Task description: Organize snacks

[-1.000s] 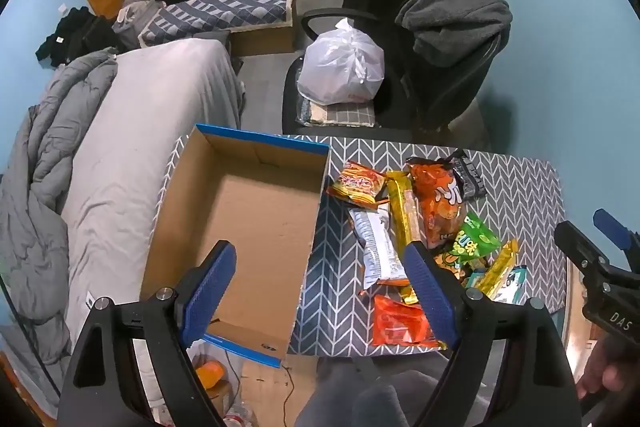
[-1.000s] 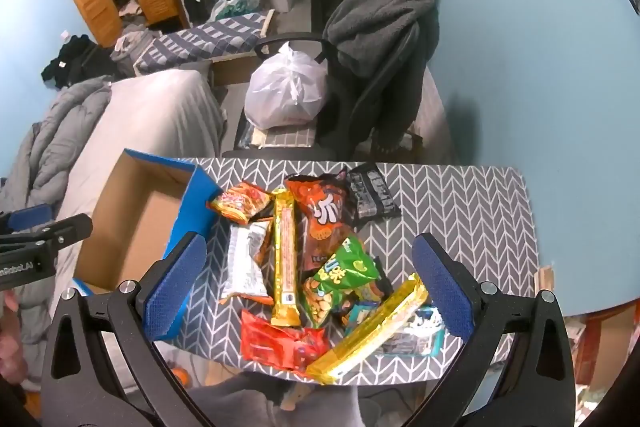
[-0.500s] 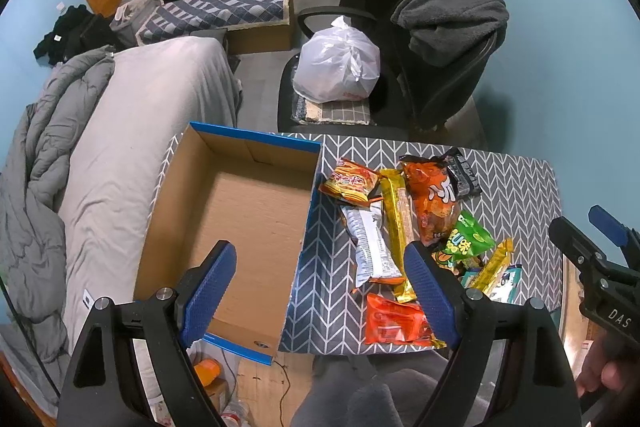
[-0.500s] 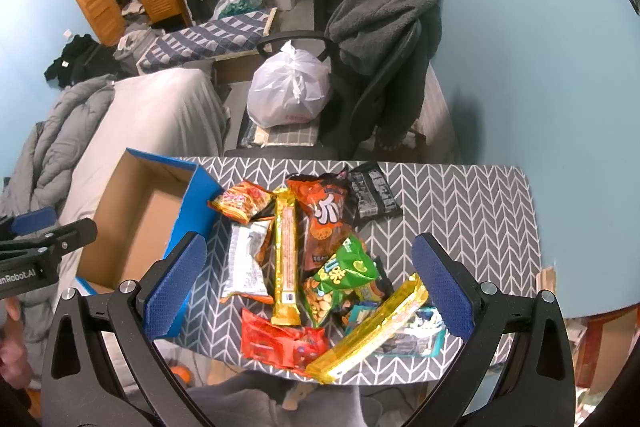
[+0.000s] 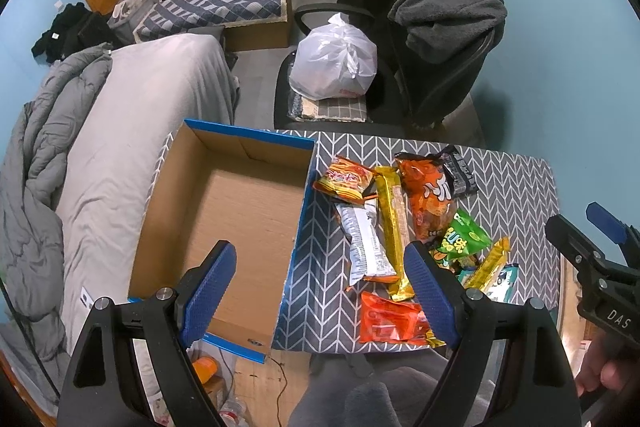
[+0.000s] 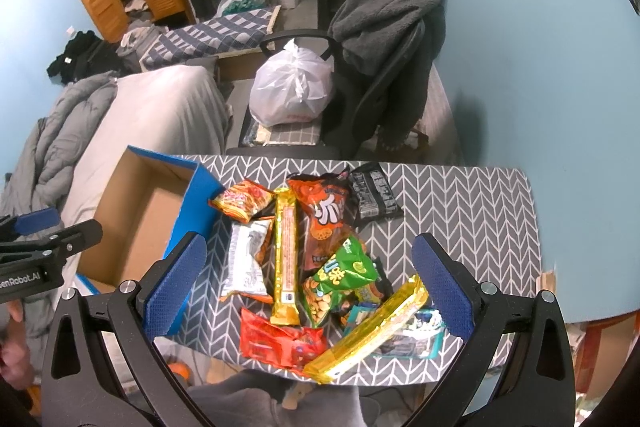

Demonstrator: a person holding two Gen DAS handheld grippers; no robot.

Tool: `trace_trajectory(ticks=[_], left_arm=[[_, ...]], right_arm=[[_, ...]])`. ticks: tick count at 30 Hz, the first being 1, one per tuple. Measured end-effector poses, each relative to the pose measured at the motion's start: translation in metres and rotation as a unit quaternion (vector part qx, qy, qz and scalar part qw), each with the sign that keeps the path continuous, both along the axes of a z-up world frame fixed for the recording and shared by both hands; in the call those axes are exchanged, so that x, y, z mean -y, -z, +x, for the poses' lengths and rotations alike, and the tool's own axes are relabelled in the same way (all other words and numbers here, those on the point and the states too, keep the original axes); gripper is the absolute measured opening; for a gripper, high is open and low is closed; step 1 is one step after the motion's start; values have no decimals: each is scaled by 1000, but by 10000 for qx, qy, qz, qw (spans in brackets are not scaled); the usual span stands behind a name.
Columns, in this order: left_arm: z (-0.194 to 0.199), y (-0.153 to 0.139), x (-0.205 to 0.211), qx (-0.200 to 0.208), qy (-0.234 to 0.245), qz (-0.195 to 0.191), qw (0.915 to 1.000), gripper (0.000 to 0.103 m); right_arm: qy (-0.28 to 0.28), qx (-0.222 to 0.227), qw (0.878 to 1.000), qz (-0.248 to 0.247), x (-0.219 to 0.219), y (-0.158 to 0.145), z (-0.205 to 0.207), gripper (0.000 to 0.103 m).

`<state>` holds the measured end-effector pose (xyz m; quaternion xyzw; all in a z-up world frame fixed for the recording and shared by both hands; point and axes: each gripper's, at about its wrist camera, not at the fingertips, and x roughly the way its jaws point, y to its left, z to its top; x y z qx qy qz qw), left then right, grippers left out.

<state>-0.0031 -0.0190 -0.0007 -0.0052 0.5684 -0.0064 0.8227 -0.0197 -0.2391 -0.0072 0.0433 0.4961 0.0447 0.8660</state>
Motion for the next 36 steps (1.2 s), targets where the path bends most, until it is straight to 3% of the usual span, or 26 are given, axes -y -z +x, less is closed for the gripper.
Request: trace_trajectory(ticks=[36], left_arm=[[-2,8,10,-107,14,-48,9999,87]], right_arm=[[-27,-59,10000,39,1,0,3,101]])
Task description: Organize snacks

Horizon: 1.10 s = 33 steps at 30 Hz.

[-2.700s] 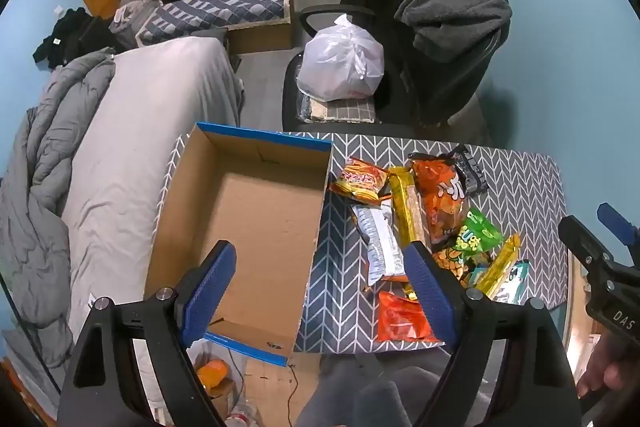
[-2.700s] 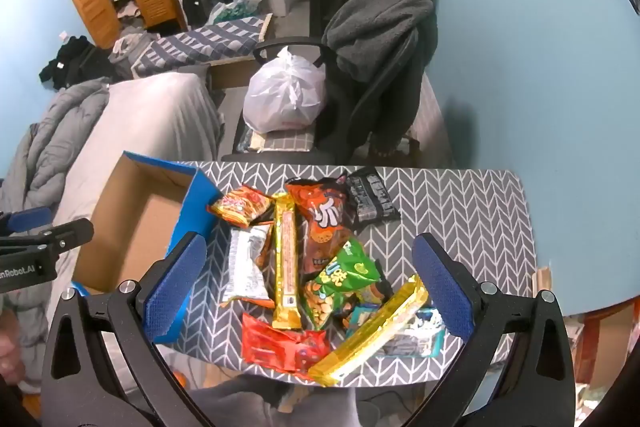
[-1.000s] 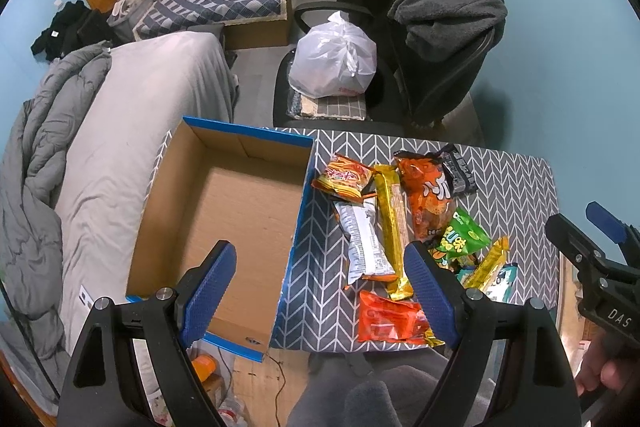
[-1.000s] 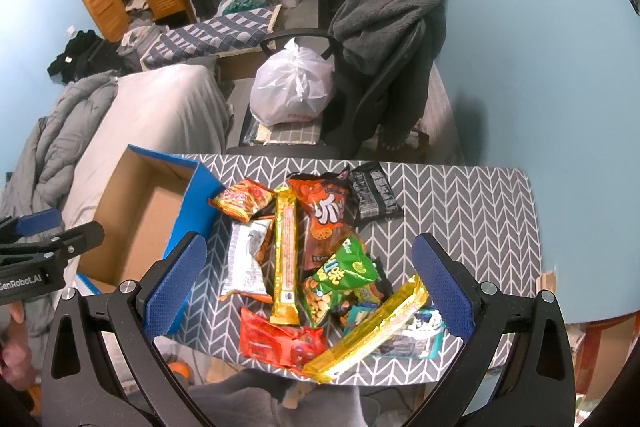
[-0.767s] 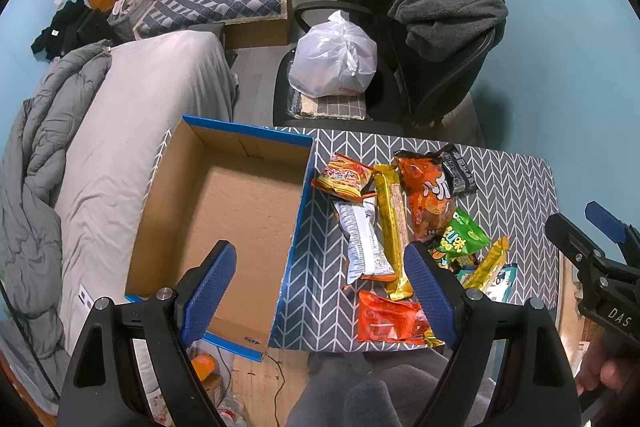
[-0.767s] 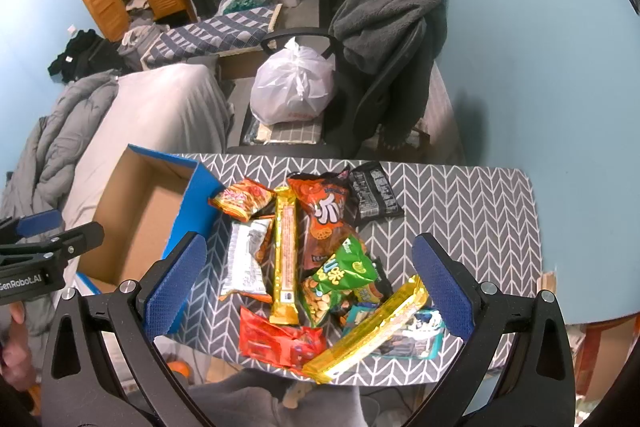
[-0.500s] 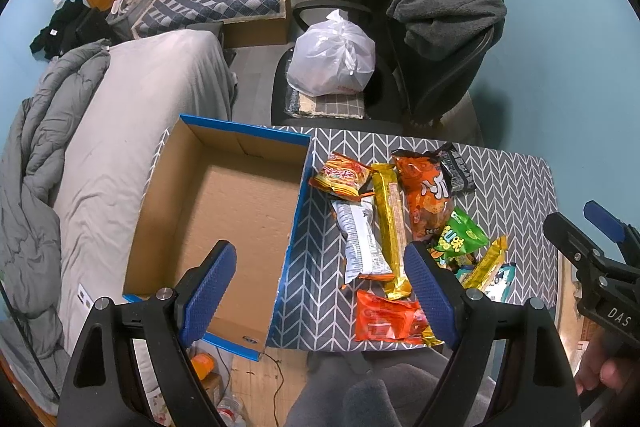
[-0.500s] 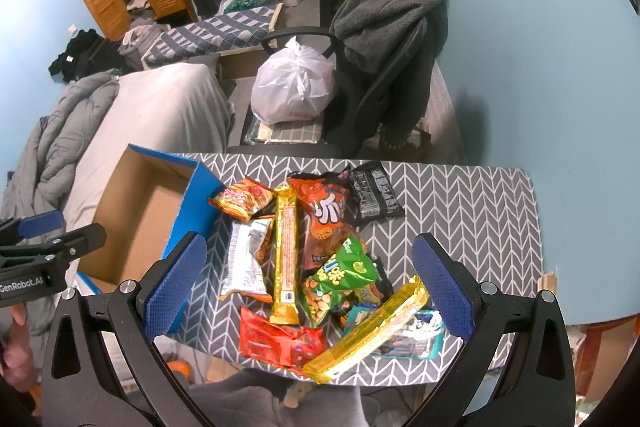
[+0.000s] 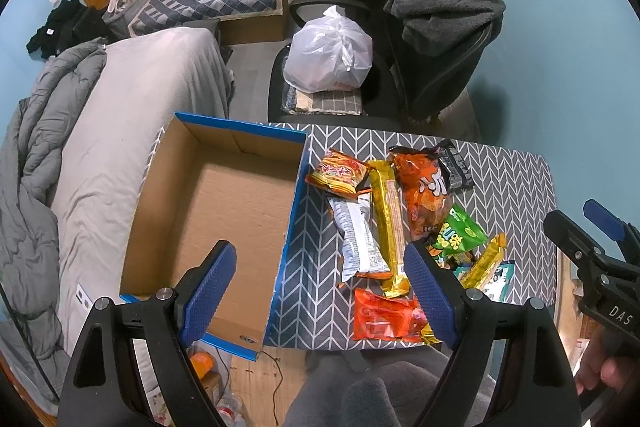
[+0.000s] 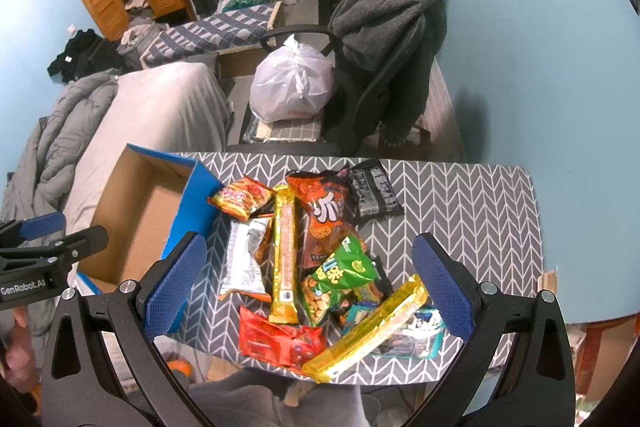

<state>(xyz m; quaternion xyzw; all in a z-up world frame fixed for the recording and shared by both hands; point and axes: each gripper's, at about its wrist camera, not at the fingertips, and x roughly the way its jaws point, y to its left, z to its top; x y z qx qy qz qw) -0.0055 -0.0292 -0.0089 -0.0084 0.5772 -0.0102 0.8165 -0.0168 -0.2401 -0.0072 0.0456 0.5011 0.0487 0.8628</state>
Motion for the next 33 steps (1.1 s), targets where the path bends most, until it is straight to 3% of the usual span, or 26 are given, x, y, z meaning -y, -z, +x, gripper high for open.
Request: trace_trajectory(ticks=[16,26,33], left_arm=[[9,6,-3,-139,148,-72,9998,87],[26,43,5,-597,346,-178,9975,87],[33,76,20,-877,490,-180,9948,87]], right_arm=[[69,-64,10000,34,1,8,-7,101],[399,-434,9981,163,31,29,-8,101],[941,-851,9913,359,66,69,-17,101]])
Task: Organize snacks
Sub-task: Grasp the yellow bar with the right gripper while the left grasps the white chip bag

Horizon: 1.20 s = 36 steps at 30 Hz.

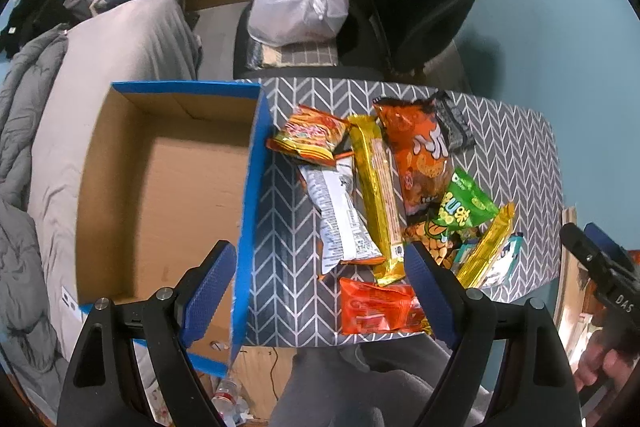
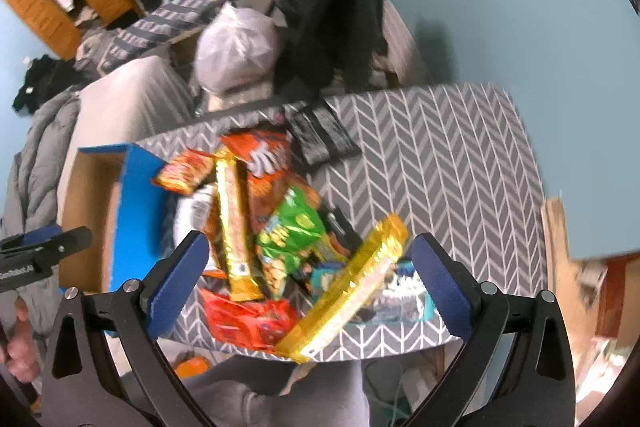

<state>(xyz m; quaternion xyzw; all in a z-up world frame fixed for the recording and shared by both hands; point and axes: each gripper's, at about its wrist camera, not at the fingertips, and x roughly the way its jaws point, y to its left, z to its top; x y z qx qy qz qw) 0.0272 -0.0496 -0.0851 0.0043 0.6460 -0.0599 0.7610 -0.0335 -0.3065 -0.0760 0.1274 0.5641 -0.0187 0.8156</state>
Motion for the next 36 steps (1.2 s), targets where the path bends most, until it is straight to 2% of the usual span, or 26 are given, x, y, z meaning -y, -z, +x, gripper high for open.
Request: trace_trajectory(ticks=[6,15,21,27,34,36], left_arm=[[-3,26,17,-135,337,170,9992,87],[-8,60,29,-423,583,284,9970,87],[-8,74,26,-551,415,186,9974,87],[-7,88,23,-716,177,85,9972,87],[1,100,18,-843,-145,-53,9963,87],[3,102,17,-852,-192,-43,9962,87]], right_arm=[[355,-406,9983,220,14,48,-15,100],[817,-983,9893,700,17,115,-43,91],[999,-1017,9854,927,20,140,-46,86],[1042,-1012,9837,1059,22,150,-44,80],[892,-1078,9822,1252,25,166,-43,55],[887,-1098,9815,1291,27,167,-42,42]])
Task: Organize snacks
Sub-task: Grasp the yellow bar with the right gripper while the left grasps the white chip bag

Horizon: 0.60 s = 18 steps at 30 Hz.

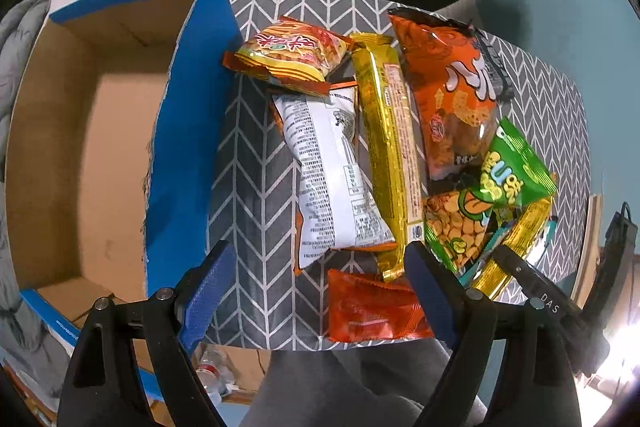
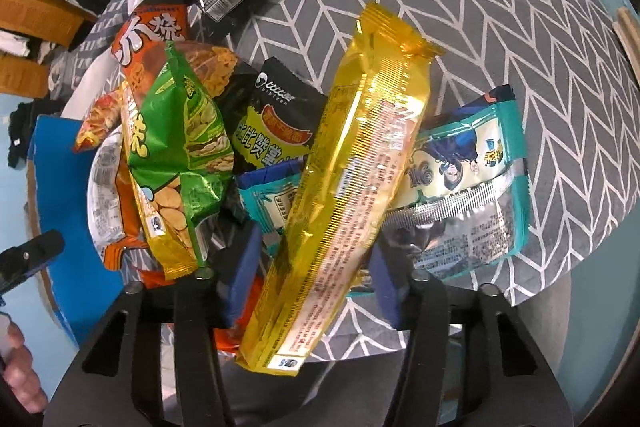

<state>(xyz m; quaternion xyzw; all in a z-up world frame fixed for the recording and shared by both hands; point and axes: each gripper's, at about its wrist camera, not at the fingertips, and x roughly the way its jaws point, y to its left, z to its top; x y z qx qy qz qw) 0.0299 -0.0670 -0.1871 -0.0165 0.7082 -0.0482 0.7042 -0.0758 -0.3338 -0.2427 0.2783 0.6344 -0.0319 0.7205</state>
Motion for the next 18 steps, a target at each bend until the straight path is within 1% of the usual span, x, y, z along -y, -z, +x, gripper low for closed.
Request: trace_trajectory(ticks=[2,4,6,8,12,15,18], left_arm=[[2,3,-1,-31,-39,11,10000,87],[5,5,-2,-48,-82,22,10000,87],[7,7,-4,-56,-139,42,9999,87],[11,10,-5,-80,-212,47,9997,87],[18,18,-5,-174,-336,25,9993,87],[25,26,-1,-276,-334,47,9991,87],[32,35,5,-362,-288,100,9989,87]], right_arm=[[25,-33,10000,0,1,1,2,34],[60,-26,9999,84,7,-1,0,32],[-34,-33,10000,-53,8,-6,0,30],[-139,-8,9997,-197,8,-13,0,29],[-457,227,9977,-450,5,-31,8,28],[-603,272,9965,-504,2,-32,16,28],[-662,291,9961,-510,-4,-32,33,28]])
